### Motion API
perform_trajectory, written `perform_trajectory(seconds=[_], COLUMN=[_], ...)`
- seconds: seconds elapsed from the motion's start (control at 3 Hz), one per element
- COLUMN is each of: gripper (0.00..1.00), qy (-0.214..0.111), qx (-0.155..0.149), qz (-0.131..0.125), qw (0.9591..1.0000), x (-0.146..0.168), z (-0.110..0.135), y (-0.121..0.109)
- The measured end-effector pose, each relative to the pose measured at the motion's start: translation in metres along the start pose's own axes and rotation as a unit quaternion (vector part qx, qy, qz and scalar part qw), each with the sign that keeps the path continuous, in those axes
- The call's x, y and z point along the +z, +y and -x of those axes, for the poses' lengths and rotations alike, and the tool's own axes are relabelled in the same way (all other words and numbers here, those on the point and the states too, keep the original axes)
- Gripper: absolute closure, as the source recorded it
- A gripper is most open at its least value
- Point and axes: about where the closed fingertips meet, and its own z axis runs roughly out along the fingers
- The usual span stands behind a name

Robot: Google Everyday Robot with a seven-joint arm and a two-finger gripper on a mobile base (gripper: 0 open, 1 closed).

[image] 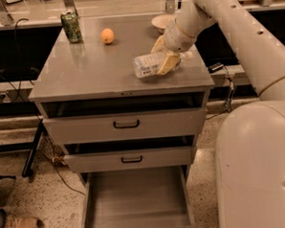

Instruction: Pick blue plastic bottle from bottom drawer and place on counter

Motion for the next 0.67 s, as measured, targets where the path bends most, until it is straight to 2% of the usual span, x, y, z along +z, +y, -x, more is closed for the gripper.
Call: perform_trajectory(seconds=[0.67], gripper=[0.34], qy=[-0.014], qx=[-0.020], qz=[0.030], qw=[0.9993], x=[0.0185], z=[0.0074], y=[-0.0077])
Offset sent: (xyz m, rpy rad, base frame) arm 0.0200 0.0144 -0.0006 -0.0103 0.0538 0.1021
